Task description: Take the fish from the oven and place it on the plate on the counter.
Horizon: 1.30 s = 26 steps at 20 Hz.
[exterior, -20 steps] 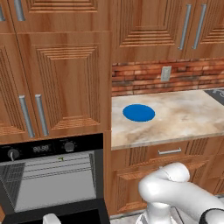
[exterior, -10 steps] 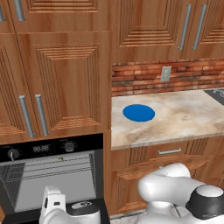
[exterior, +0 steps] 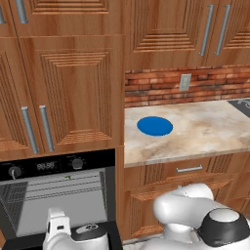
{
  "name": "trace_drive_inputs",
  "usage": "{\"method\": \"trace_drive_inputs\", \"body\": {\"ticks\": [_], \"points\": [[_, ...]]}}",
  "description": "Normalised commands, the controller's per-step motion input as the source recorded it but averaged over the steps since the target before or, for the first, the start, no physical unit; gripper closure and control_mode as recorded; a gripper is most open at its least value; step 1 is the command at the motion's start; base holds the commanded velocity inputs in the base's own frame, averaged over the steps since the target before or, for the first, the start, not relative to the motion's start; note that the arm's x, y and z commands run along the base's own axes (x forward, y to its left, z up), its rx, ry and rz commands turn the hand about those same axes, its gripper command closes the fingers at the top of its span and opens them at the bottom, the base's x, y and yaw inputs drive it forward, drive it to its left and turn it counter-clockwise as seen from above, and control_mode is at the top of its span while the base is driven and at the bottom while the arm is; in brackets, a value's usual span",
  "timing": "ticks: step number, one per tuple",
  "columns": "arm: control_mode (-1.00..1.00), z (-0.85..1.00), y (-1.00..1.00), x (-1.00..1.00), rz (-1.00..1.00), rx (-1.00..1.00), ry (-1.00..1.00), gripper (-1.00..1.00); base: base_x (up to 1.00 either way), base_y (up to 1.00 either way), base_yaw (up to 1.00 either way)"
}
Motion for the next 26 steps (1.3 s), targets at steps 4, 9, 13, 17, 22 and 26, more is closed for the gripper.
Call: {"method": "trace_drive_inputs", "body": {"ticks": [4, 9, 13, 17, 22, 26], "points": [[-1.00, 0.00, 0.19, 0.00, -0.13, -0.25, -0.24, 1.00, 0.00, 0.00, 0.00], [-1.00, -0.01, 0.03, 0.02, -0.29, -0.20, -0.24, 1.00, 0.00, 0.00, 0.00], [-1.00, -0.14, 0.12, 0.13, -0.30, -0.14, -0.18, 1.00, 0.00, 0.00, 0.00], [-1.00, -0.13, 0.21, 0.36, -0.25, -0.12, -0.05, 1.00, 0.00, 0.00, 0.00], [-1.00, -0.04, 0.23, 0.60, -0.20, -0.12, -0.03, 1.00, 0.00, 0.00, 0.00], [-1.00, -0.30, 0.23, 0.51, -0.16, -0.06, 0.00, -1.00, 0.00, 0.00, 0.00]]}}
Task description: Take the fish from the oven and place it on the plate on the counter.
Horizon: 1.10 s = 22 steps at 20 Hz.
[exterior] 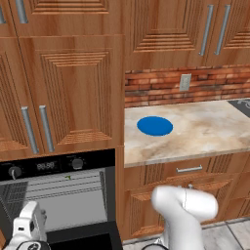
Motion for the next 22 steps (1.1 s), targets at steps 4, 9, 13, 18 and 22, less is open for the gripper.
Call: {"method": "trace_drive_inputs", "body": {"ticks": [4, 9, 13, 18, 22], "points": [[-1.00, -0.53, 0.02, 0.29, -0.11, -0.01, -0.06, -1.00, 0.00, 0.00, 0.00], [-1.00, -0.92, -0.06, 0.01, -0.07, 0.00, -0.23, -1.00, 0.00, 0.00, 0.00], [-1.00, -0.75, -0.01, 0.08, -0.04, -0.01, -0.30, -1.00, 0.00, 0.00, 0.00], [-1.00, -0.22, 0.04, 0.32, 0.00, 0.00, -0.34, -1.00, 0.00, 0.00, 0.00], [-1.00, 0.00, 0.05, 0.42, 0.00, 0.00, -0.31, -1.00, 0.00, 0.00, 0.00]]}}
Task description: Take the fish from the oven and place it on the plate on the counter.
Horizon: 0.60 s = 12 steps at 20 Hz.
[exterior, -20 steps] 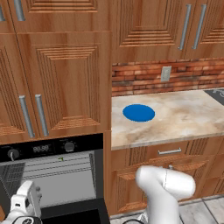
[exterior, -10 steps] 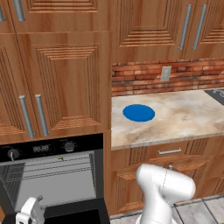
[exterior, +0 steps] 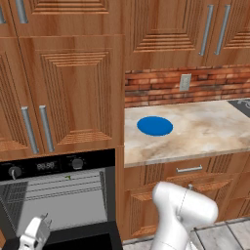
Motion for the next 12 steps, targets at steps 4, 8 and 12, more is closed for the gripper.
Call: {"method": "trace_drive_inputs", "body": {"ticks": [4, 8, 12], "points": [[-1.00, -0.01, 0.00, 0.41, 0.00, 0.03, -0.20, -1.00, 0.00, 0.00, 0.00], [-1.00, -0.27, 0.00, 0.45, 0.00, 0.00, -0.04, -1.00, 0.00, 0.00, 0.00], [-1.00, -0.42, 0.00, 0.41, 0.00, 0.00, 0.00, -1.00, 0.00, 0.00, 0.00]]}}
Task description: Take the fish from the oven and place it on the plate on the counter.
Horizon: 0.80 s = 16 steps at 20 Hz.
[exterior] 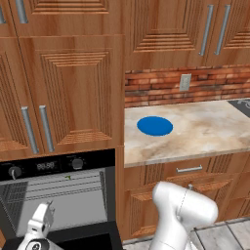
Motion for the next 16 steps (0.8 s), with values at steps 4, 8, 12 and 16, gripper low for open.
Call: {"method": "trace_drive_inputs", "body": {"ticks": [4, 8, 12, 16], "points": [[-1.00, -0.44, 0.07, 0.27, 0.05, 0.00, 0.00, -1.00, 0.00, 0.00, 0.00], [-1.00, -0.54, 0.12, 0.12, 0.16, 0.00, 0.03, -1.00, 0.00, 0.00, 0.00], [-1.00, -0.52, 0.03, 0.14, 0.22, 0.00, 0.12, -1.00, 0.00, 0.00, 0.00], [-1.00, -0.33, 0.02, 0.06, 0.21, 0.00, 0.09, -1.00, 0.00, 0.00, 0.00]]}}
